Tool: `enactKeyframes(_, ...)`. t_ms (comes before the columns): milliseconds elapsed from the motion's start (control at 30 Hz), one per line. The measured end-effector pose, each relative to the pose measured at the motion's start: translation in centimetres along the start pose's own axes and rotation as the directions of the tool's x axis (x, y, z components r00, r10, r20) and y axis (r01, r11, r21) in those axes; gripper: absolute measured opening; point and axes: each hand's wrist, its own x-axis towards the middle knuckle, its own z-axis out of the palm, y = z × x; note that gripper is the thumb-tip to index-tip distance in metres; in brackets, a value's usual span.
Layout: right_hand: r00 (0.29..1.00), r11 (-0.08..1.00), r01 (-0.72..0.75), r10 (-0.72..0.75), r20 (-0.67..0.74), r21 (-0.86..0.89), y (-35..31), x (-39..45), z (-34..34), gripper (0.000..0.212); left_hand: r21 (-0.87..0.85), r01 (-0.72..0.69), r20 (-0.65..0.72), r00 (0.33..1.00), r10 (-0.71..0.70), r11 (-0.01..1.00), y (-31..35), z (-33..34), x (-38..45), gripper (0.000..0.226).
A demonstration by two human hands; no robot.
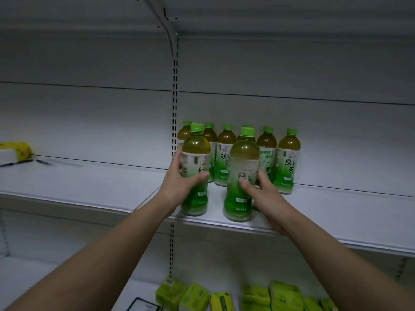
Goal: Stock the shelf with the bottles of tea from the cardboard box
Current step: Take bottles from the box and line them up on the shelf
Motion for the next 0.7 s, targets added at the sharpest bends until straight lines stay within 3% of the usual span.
enactKeyframes(133, 0.997, 0.986, 0.021, -0.032, -0.064, -0.166, 0.9, -1.2, 0.5, 0.050, 0.154, 0.053, 0.030, 0.998, -0.058, 0.987, -2.2, -0.7, -0.7, 0.083)
enactKeyframes(300, 0.985, 0.963, -0.002, -0.044, -0.165, -0.269, 1.0, -0.2, 1.7, 0.054, 0.180, 0.053, 0.028, 0.998, -0.059, 0.982, -2.8, -0.9, -0.2, 0.087)
enactKeyframes(467, 0.985, 0.953, -0.010, -0.044, -0.169, -0.302, 1.5, 1.7, 3.2, 0.049, 0.216, 0.105, -0.025, 0.994, -0.102, 0.971, -3.8, -1.9, 1.6, 0.090)
enactKeyframes(700, 0.986, 0.961, 0.034, -0.077, -0.149, -0.276, 2.3, 5.5, 6.1, 0.046, 0.291, 0.066, -0.093, 0.995, -0.041, 0.954, -5.4, -3.3, 4.6, 0.070)
